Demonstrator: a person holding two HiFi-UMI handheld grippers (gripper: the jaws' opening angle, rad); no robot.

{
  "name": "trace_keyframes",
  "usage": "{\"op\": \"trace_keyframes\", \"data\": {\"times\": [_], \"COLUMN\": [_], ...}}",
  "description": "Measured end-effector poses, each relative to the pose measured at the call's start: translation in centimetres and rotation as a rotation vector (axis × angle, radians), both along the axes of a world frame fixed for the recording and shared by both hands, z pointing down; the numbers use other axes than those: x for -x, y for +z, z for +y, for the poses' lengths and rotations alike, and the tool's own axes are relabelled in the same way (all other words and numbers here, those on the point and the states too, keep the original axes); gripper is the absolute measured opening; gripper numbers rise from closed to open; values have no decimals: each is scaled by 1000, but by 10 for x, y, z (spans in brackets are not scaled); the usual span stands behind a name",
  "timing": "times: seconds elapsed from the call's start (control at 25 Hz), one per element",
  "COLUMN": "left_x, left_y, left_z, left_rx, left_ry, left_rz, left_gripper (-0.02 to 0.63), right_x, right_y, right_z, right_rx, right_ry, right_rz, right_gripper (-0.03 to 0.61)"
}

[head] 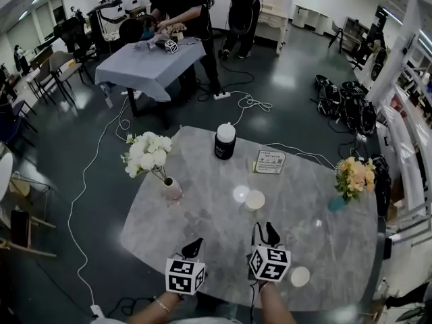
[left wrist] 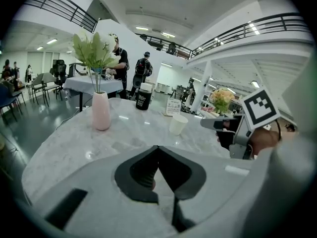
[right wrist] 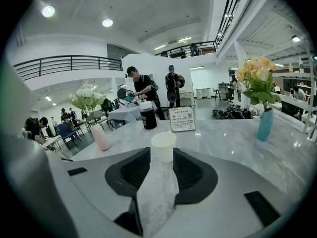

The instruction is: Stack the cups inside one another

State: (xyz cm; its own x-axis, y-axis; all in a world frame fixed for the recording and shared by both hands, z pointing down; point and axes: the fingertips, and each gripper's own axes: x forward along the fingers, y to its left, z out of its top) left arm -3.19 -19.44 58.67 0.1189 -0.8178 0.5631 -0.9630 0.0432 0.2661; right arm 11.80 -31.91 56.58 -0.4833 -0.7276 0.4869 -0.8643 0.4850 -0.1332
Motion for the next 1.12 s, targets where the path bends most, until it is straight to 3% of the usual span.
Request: {"op": "trace_keyframes", "data": {"times": [0.56, 1.12], "left_x": [14, 33], "left_y": [21, 39], "left_z": [-2, 0], "left_rx": [48, 86], "left_ry": [-28, -49], "left_rz": [-7, 9], "left_gripper": [-3, -4], "right_x": [23, 43], "right_y": [50, 83], "right_z": [-38, -65], "right_rx": [60, 86], "right_ry": [-21, -20], "right_rz": [20, 40], "right_gripper": [195, 232]}}
